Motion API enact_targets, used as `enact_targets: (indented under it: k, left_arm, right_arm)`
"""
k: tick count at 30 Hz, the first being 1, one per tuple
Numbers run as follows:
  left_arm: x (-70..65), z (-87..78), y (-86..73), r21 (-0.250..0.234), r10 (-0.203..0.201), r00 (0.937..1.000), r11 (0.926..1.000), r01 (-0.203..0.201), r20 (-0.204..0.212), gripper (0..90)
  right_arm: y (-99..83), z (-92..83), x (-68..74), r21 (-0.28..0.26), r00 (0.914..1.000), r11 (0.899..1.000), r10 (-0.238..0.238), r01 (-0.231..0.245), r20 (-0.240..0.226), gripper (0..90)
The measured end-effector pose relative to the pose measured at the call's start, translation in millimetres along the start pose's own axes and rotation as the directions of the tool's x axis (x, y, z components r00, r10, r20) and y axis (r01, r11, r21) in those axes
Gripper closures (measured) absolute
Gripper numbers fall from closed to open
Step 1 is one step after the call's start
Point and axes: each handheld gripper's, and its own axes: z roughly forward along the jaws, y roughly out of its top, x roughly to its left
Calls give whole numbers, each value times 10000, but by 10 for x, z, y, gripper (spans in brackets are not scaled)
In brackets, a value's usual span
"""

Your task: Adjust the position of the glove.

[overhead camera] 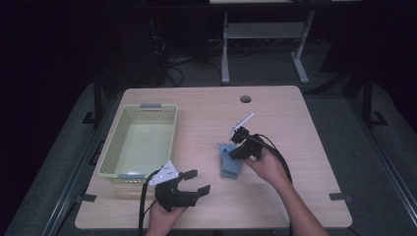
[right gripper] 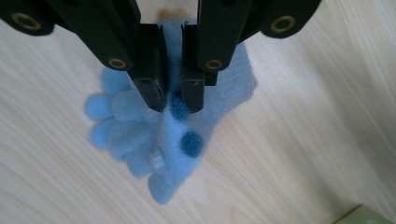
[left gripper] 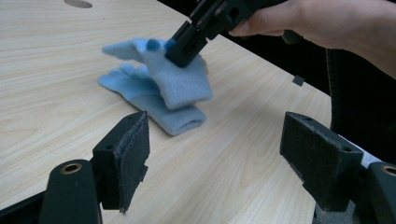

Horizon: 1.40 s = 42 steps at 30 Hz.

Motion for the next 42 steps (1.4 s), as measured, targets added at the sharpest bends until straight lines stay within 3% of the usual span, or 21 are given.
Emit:
enact_targets:
  k: [24, 31, 37, 39, 42]
  left_arm:
    - [-3, -4, 0, 37, 3, 10000, 10000, -4, 6, 239]
    - [2, 0, -6, 63, -57, 10000, 10000, 57, 25, 239]
    - [-3, 8, -10, 169, -12, 10000, 9999, 12, 29, 240]
    - [-13, 17, -14, 92, -116, 9999, 9999, 116, 37, 240]
    - [-15, 20, -17, 132, -60, 10000, 9999, 59, 32, 240]
  right_arm:
    - [-45, 225, -20, 496, 9998, 9988, -64, 54, 193, 766]
    - [-69, 306, -36, 630, 9999, 9980, 87, -93, 96, 680]
    - [-71, 294, -47, 394, 9999, 9991, 127, -131, 91, 552]
    - [-64, 256, -58, 163, 9996, 9996, 240, -242, 125, 565]
    - [-63, 220, -54, -173, 9993, 9995, 280, -276, 237, 726]
